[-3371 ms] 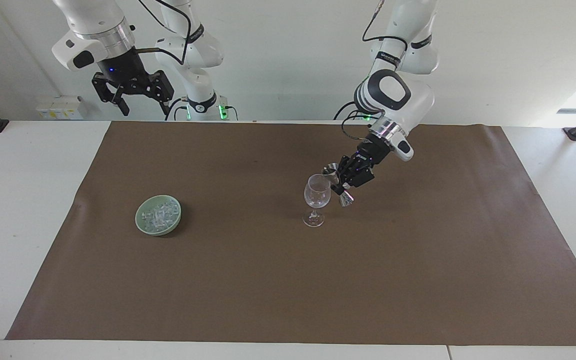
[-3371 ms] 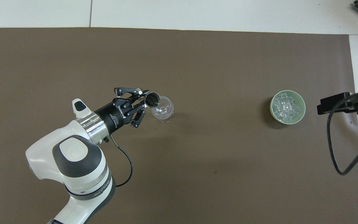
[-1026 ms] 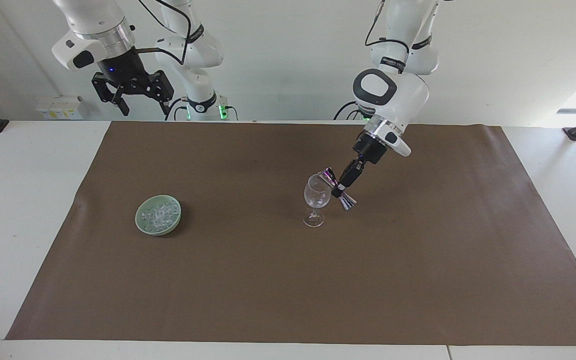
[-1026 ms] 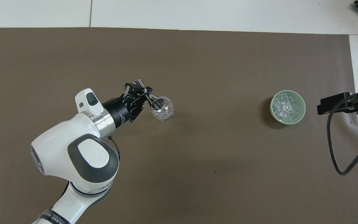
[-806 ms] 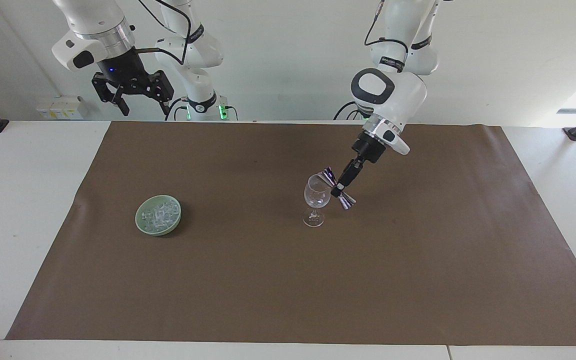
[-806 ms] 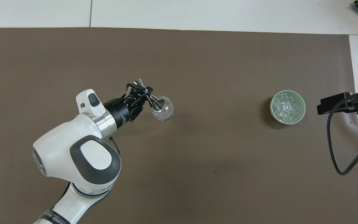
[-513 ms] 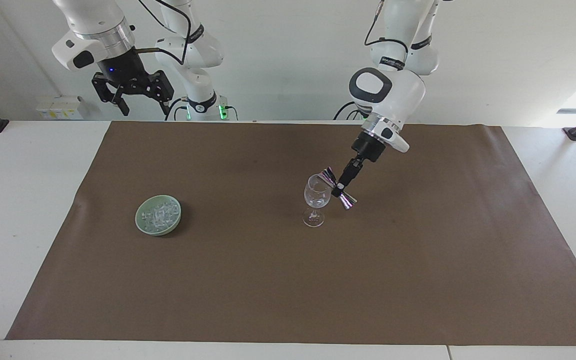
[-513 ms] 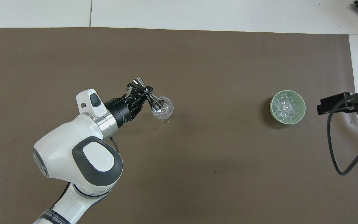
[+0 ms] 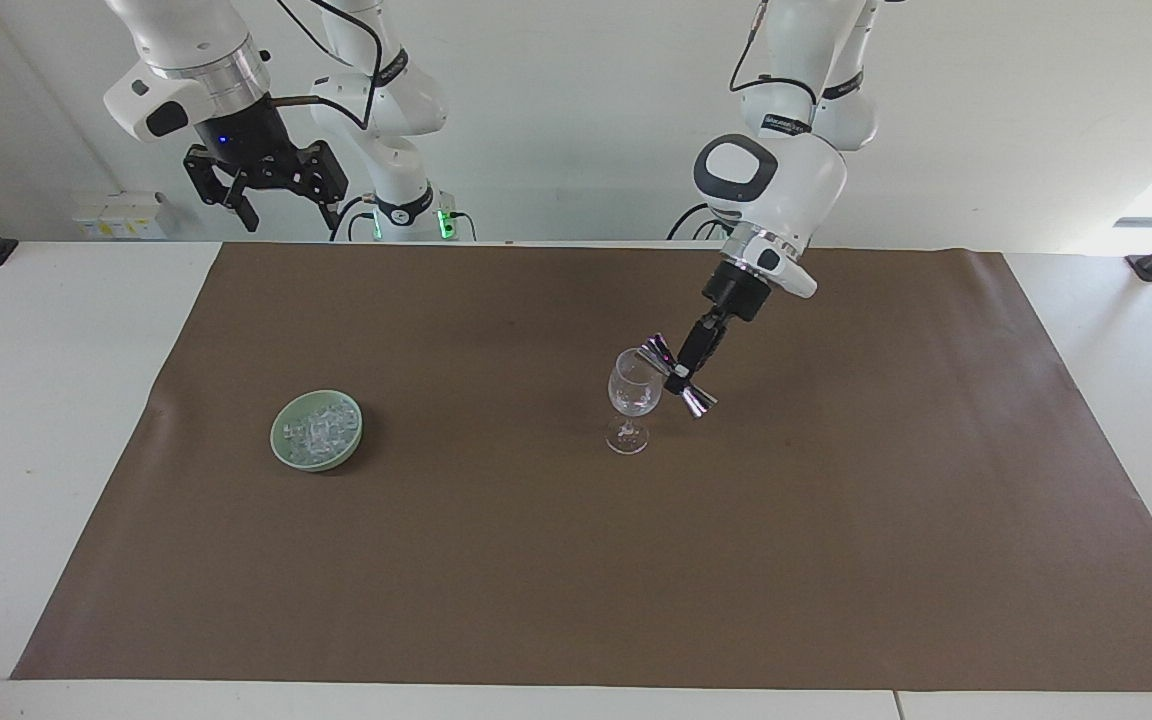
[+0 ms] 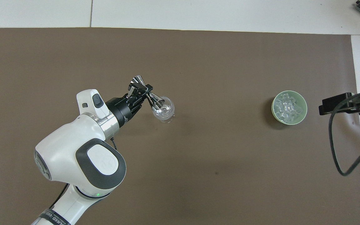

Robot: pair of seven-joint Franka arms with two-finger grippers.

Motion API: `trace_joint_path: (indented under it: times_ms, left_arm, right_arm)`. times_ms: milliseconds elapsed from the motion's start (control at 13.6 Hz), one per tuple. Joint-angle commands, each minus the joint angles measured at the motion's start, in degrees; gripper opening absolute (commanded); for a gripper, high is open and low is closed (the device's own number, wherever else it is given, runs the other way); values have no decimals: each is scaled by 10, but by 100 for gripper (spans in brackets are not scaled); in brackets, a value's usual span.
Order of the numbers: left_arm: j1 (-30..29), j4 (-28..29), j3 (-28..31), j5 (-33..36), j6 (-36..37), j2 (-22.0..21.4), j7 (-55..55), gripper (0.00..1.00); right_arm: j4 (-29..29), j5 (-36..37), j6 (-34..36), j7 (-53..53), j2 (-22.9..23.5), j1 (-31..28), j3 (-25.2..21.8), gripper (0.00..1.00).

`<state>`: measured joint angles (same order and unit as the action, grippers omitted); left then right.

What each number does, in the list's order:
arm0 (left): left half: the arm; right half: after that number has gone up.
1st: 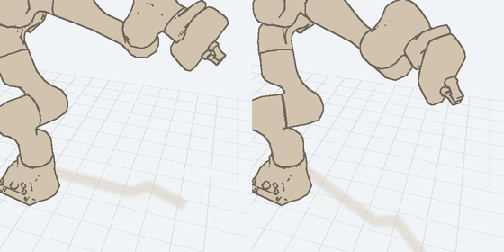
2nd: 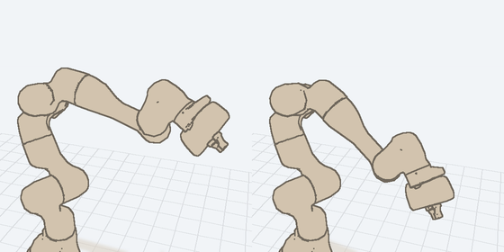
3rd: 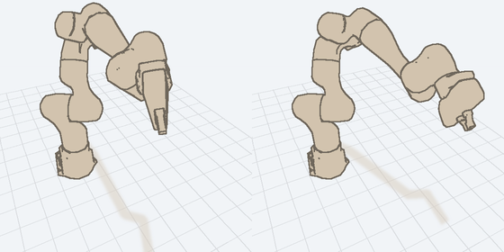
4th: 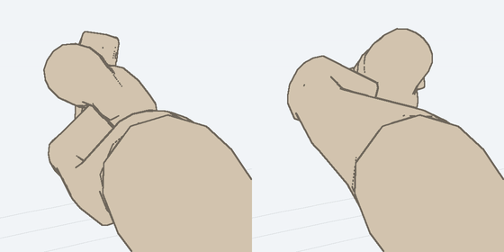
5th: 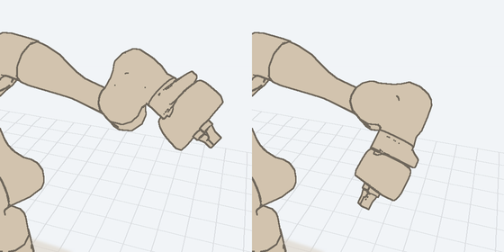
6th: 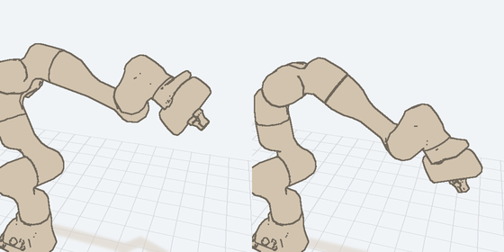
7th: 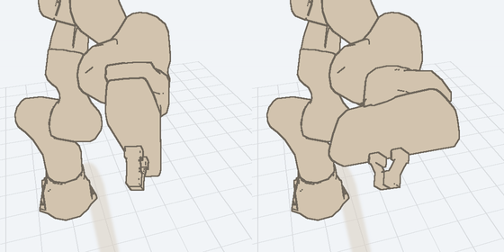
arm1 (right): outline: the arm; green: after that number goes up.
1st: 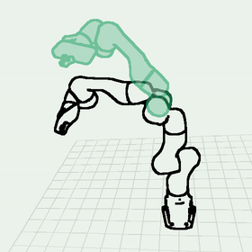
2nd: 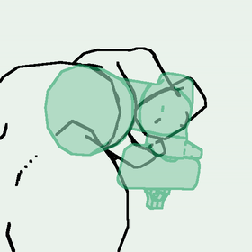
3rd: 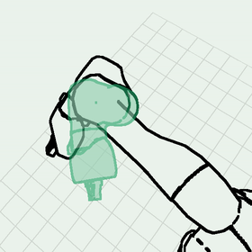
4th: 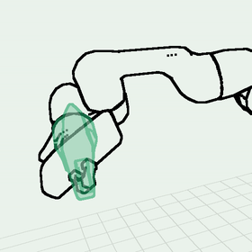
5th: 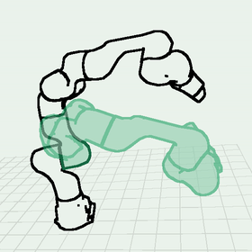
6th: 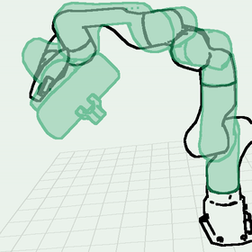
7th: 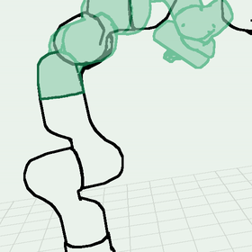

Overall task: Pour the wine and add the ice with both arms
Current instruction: 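Tilt the jigger over the wine glass with the left gripper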

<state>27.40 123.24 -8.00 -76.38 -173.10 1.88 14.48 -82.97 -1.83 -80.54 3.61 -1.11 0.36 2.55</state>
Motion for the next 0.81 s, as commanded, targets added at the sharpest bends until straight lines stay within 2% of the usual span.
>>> trace_joint_path:
  times_ms: [0, 733]
  left_arm:
    - [14, -8, 8, 12, -28, 10, -19, 0]
    - [20, -5, 8, 12, -36, 10, -74, 0]
  right_arm:
    - [-13, -4, -6, -6, -10, 2, -4, 100]
    - [-13, -4, -6, -6, -10, 2, -4, 100]
